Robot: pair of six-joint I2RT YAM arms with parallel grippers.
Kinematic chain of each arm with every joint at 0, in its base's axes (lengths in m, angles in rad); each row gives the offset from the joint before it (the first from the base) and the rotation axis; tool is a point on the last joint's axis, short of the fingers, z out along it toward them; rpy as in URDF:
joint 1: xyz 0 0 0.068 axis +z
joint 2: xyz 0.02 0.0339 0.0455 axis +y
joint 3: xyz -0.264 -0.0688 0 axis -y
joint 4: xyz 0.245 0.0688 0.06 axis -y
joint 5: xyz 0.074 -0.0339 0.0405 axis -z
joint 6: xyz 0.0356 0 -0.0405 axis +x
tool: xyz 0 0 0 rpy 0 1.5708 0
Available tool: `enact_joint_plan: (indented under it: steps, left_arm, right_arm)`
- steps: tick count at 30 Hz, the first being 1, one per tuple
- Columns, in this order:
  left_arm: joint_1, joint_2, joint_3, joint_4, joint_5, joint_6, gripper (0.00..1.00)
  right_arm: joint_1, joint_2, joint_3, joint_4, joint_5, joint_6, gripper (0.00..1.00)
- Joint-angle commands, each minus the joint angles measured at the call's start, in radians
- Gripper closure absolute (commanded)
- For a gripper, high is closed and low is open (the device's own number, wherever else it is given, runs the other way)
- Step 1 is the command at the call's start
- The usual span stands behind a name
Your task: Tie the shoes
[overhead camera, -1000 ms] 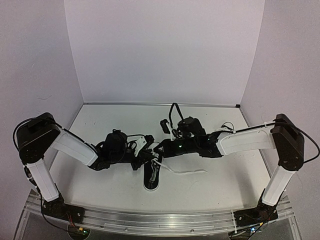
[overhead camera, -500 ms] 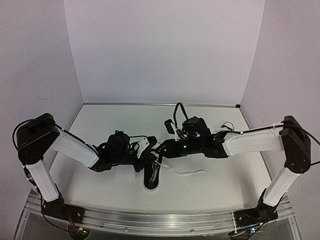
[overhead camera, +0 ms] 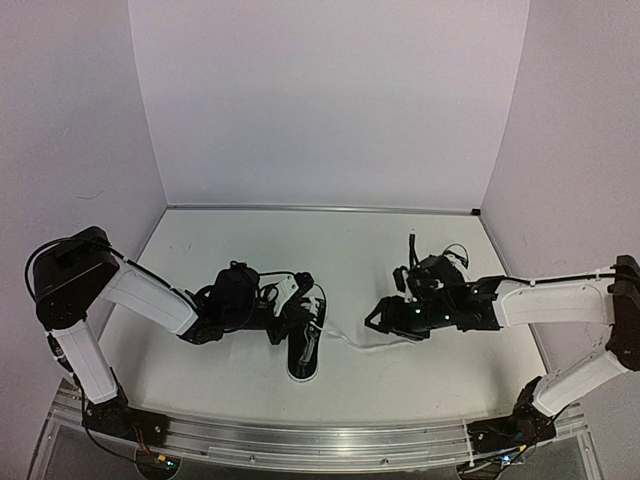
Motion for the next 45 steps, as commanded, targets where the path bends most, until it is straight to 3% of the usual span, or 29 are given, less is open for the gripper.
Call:
enact_joint_plan:
  steps: [1, 11, 25, 33, 35, 37, 45]
  left_arm:
    - [-0.007, -0.011, 0.015, 0.002, 0.013, 0.000, 1.00]
    - [-0.011, -0.026, 0.029, -0.026, 0.013, 0.007, 1.00]
    - [-0.018, -0.053, 0.020, -0.045, 0.013, 0.029, 1.00]
    - [-0.018, -0.046, 0.020, -0.040, 0.012, 0.036, 1.00]
    - [-0.018, -0.044, 0.019, -0.039, 0.012, 0.040, 1.00]
    - [-0.018, -0.043, 0.016, -0.031, 0.014, 0.044, 1.00]
    - [-0.018, -0.021, -0.008, 0.043, 0.005, 0.088, 1.00]
  right_arm:
    - [0.014, -0.053, -0.065, -0.074, 0.073, 0.146, 0.37]
    - [0.014, 0.136, 0.001, -0.086, 0.134, 0.125, 0.44]
    - [0.013, 0.333, 0.156, -0.105, 0.180, 0.058, 0.47]
    - [0.013, 0.439, 0.256, -0.176, 0.240, -0.028, 0.70]
    - [0.013, 0.463, 0.259, -0.176, 0.236, -0.036, 0.81]
    - [0.013, 0.480, 0.260, -0.176, 0.229, -0.041, 0.99]
    - [-0.036, 0.299, 0.346, -0.169, 0.273, -0.156, 1.00]
